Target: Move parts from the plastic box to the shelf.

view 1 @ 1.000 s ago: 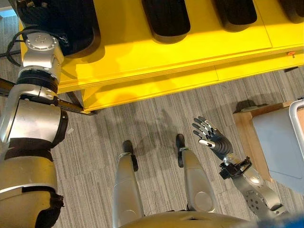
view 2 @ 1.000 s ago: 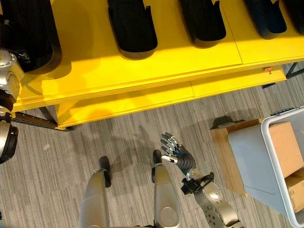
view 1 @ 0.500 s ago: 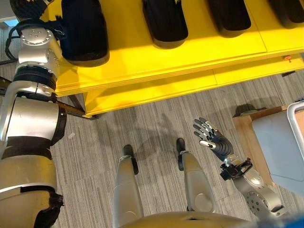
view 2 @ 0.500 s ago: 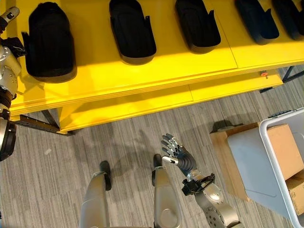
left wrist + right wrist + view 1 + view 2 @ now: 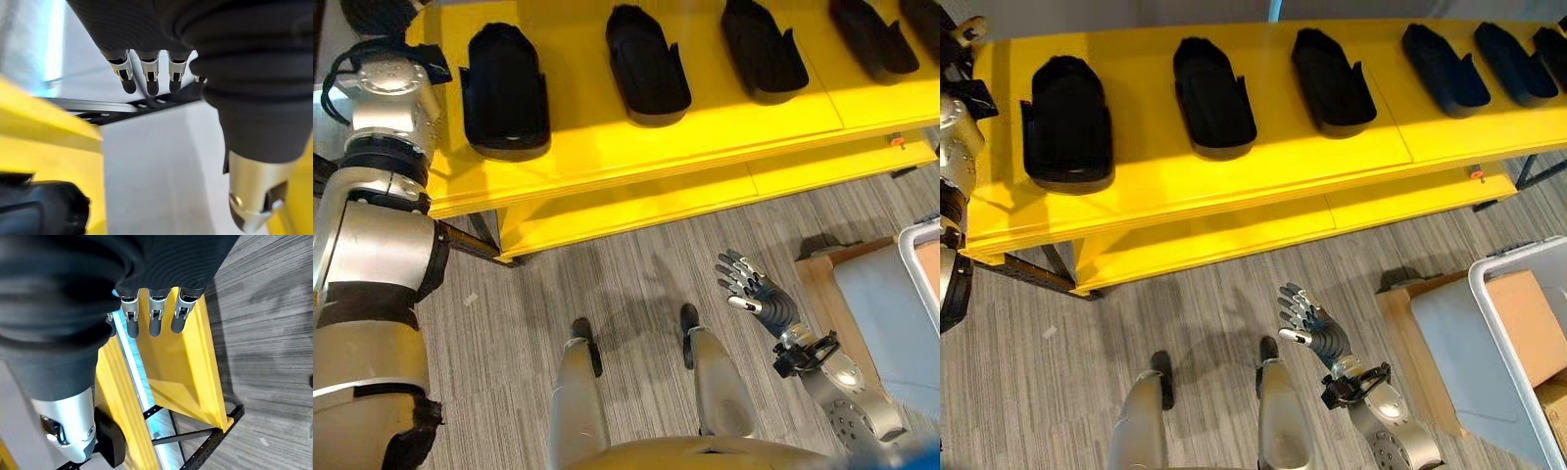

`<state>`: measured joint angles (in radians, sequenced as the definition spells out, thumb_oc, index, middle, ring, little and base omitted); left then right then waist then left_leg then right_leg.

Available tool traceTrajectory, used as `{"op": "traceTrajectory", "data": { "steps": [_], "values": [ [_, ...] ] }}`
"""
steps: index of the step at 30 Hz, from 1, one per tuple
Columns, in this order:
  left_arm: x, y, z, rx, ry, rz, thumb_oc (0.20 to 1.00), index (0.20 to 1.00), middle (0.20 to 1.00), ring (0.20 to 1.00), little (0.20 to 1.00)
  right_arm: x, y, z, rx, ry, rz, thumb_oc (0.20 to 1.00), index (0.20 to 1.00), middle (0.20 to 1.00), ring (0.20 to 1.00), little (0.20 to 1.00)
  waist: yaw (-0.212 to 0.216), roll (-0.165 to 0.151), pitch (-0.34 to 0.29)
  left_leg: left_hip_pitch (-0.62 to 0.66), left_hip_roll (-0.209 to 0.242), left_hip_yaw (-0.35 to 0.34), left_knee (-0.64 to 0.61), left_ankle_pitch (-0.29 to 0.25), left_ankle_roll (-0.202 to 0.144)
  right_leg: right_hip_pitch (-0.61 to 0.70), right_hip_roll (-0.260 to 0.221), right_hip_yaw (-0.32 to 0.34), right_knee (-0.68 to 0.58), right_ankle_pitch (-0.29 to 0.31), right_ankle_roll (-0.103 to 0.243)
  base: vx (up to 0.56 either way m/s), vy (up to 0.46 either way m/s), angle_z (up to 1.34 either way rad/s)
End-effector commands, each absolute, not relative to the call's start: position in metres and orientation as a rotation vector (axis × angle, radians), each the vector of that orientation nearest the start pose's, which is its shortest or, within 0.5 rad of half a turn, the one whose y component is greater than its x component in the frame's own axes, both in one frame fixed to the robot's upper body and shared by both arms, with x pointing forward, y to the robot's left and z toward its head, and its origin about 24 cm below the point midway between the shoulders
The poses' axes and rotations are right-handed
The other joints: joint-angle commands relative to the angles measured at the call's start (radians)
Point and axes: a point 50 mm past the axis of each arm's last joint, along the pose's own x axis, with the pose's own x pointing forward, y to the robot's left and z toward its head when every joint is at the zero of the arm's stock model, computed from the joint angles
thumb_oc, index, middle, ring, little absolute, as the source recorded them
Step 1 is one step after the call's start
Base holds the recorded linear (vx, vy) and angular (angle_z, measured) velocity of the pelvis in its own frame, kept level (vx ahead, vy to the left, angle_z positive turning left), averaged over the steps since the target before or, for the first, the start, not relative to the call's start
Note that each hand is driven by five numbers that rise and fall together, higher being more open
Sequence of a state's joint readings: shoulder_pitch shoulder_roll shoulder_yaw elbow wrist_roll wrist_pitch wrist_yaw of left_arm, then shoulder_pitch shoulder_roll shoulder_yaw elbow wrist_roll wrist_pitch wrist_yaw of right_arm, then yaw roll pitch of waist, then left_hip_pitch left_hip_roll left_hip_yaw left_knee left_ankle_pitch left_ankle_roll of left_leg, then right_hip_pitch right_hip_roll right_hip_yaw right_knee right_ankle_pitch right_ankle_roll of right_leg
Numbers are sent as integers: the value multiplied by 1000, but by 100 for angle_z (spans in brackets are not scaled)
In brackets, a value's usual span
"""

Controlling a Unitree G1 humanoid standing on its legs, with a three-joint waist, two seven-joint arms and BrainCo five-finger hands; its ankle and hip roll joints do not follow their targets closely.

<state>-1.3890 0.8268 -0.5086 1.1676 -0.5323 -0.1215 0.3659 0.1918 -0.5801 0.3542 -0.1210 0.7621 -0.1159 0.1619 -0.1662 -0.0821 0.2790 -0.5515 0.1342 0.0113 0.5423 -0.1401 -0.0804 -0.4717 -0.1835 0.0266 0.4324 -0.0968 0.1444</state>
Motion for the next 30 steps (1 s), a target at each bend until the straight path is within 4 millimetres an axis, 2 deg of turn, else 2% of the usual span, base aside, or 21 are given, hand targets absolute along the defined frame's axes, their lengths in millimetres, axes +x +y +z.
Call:
{"op": "traceTrajectory", "data": {
  "steps": [1, 3, 4, 5, 6, 9, 10, 11, 12, 14, 17, 18, 19, 20, 22, 25, 30],
  "values": [
    [368, 309, 349, 617, -537, 612, 1000, 1000, 1000, 1000, 1000, 201, -183, 45, 229, 76, 450, 1000, 1000, 1000, 1000, 1000, 9, 12, -31, 25, 60, -5, -38, 41, -24, 49, -53, -24, -70, 79, 33, -9, -33, 9],
    [366, 289, 342, 748, -610, 521, 1000, 1000, 1000, 1000, 1000, 202, -183, 47, 229, 60, 451, 1000, 1000, 1000, 1000, 1000, 19, 12, -20, 46, 58, -11, -52, 47, -25, 74, -54, -32, -77, 78, 32, -9, -36, 18],
    [362, 283, 332, 814, -636, 463, 1000, 1000, 1000, 1000, 1000, 203, -183, 50, 231, 44, 449, 1000, 1000, 1000, 1000, 1000, 23, 11, -18, 55, 57, -14, -63, 54, -26, 83, -57, -37, -81, 79, 30, -1, -32, 21],
    [349, 272, 313, 862, -690, 372, 1000, 1000, 1000, 1000, 1000, 204, -184, 52, 229, 28, 440, 1000, 1000, 1000, 1000, 1000, 42, 7, -4, 76, 62, -17, -65, 51, -28, 106, -54, -43, -78, 70, 25, 1, -29, 15],
    [342, 271, 300, 880, -684, 318, 1000, 1000, 1000, 1000, 1000, 203, -186, 52, 227, 22, 429, 1000, 1000, 1000, 1000, 1000, 48, 6, -1, 85, 63, -18, -69, 51, -28, 115, -52, -45, -81, 67, 23, 1, -19, 8],
    [336, 272, 286, 910, -667, 290, 1000, 1000, 1000, 1000, 1000, 203, -188, 52, 216, 26, 425, 1000, 1000, 1000, 1000, 1000, 49, 6, -1, 91, 63, -21, -74, 57, -30, 122, -50, -46, -83, 67, 21, 11, -11, 7],
    [322, 270, 273, 1027, -674, 234, 1000, 1000, 1000, 1000, 1000, 202, -192, 52, 206, 19, 405, 1000, 1000, 1000, 1000, 1000, 62, 0, 3, 107, 69, -24, -73, 51, -32, 137, -46, -46, -80, 56, 18, 10, -7, 4],
    [321, 271, 272, 1026, -672, 237, 1000, 1000, 1000, 1000, 1000, 203, -192, 53, 204, 20, 407, 1000, 1000, 1000, 1000, 1000, 58, 1, 0, 105, 68, -24, -77, 56, -31, 134, -47, -46, -83, 60, 17, 28, -11, 4],
    [313, 273, 252, 1107, -629, 208, 1000, 1000, 1000, 1000, 1000, 202, -195, 54, 194, 17, 404, 1000, 1000, 1000, 1000, 1000, 64, -4, 1, 116, 71, -24, -80, 55, -33, 143, -43, -47, -82, 55, 15, 0, 0, 0],
    [302, 272, 229, 1112, -597, 165, 1000, 1000, 1000, 1000, 1000, 200, -197, 55, 184, 14, 401, 1000, 1000, 1000, 1000, 1000, 72, -9, 4, 130, 76, -24, -85, 51, -33, 156, -39, -51, -82, 49, 15, 17, -2, 0],
    [284, 273, 204, 1235, -546, 117, 1000, 1000, 1000, 1000, 1000, 197, -202, 56, 169, 13, 386, 1000, 1000, 1000, 1000, 1000, 79, -15, 4, 138, 79, -26, -94, 50, -34, 165, -34, -53, -91, 46, 12, 3, -1, 1],
    [283, 274, 204, 1235, -545, 119, 1000, 1000, 1000, 1000, 1000, 197, -202, 56, 168, 13, 388, 1000, 1000, 1000, 1000, 1000, 76, -15, 1, 135, 78, -26, -97, 56, -33, 163, -35, -53, -94, 51, 12, 0, -3, 8],
    [273, 273, 187, 1269, -512, 83, 1000, 1000, 1000, 1000, 1000, 197, -204, 57, 161, 10, 383, 1000, 1000, 1000, 1000, 1000, 80, -19, 3, 135, 80, -27, -99, 57, -33, 161, -33, -54, -93, 48, 11, 7, 5, 8],
    [268, 273, 179, 1281, -484, 56, 1000, 1000, 1000, 1000, 1000, 196, -207, 58, 156, 9, 376, 1000, 1000, 1000, 1000, 1000, 83, -20, 6, 137, 82, -27, -97, 51, -34, 163, -31, -54, -89, 41, 10, 6, 10, 5],
    [263, 272, 175, 1285, -474, 40, 1000, 1000, 1000, 1000, 1000, 196, -208, 60, 153, 6, 374, 1000, 1000, 1000, 1000, 1000, 82, -21, 6, 133, 80, -27, -102, 58, -32, 160, -32, -54, -93, 46, 10, 0, 0, 0],
    [253, 270, 155, 1269, -408, -12, 1000, 1000, 1000, 1000, 1000, 197, -210, 64, 137, -5, 374, 1000, 1000, 1000, 1000, 1000, 86, -23, 14, 132, 78, -29, -103, 59, -30, 157, -32, -55, -89, 46, 8, 0, 0, 0],
    [253, 266, 139, 1291, -371, -47, 1000, 1000, 1000, 1000, 1000, 197, -209, 66, 123, -5, 387, 1000, 1000, 1000, 1000, 1000, 86, -24, 29, 126, 76, -28, -100, 62, -27, 150, -33, -55, -83, 47, 6, 0, 0, 0]
  ]
}}
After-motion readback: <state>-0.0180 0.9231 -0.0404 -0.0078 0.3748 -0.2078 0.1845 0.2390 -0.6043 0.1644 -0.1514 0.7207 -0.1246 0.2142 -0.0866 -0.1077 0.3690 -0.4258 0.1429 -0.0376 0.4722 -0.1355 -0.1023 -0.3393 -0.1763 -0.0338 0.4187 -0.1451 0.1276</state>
